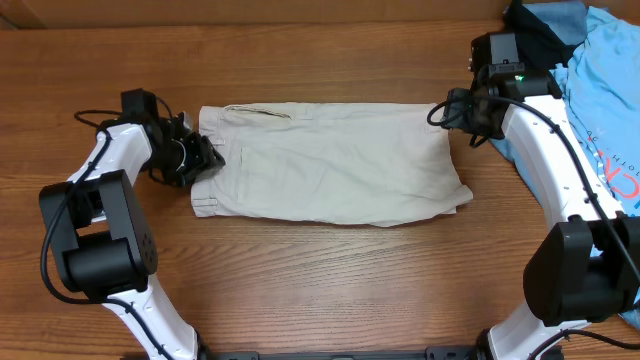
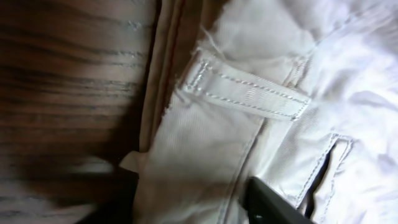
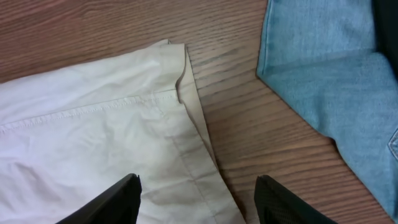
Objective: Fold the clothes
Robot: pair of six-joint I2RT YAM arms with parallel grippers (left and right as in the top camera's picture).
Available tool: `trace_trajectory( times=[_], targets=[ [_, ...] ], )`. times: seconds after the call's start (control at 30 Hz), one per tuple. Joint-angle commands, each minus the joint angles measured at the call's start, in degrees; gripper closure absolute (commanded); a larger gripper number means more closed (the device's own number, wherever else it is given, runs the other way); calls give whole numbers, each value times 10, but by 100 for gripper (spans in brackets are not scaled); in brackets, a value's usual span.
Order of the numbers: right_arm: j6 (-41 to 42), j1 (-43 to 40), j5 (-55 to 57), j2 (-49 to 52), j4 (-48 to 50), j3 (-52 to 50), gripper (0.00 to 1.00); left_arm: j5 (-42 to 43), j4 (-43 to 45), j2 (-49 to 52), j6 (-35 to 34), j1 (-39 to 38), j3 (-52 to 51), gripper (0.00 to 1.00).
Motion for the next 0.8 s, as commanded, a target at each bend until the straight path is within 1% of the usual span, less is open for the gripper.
trace_trajectory(
  times=[0.0,0.17,0.3,0.33,0.43,0.57,0.63,0.7,0.77],
  targets=[
    [5,3,0,2,0,0,38,-14,-7,42,5,-13,-31,55],
    [5,3,0,2,0,0,38,-21,-4,42,5,-12,-31,72],
    [4,3,0,2,-1,0,38,-40,-2,42,5,-3,-27,89],
    [4,3,0,2,-1,0,38,-42,-4,42,5,2,-25,91],
    [4,3,0,2,-1,0,38,-44,-23,38,5,29,-10,95],
    [4,3,-11,2,-1,0,38,-44,-73,33,5,80,42,96],
    [-5,3,-67,2,-1,0,42,-44,-97,31,5,104,74,96],
    [-57,7,-168,2,-1,0,44,-44,-121,30,6,124,106,96],
    [-76,16,-239,2,1,0,46,-44,-145,30,7,139,136,96]
  ],
)
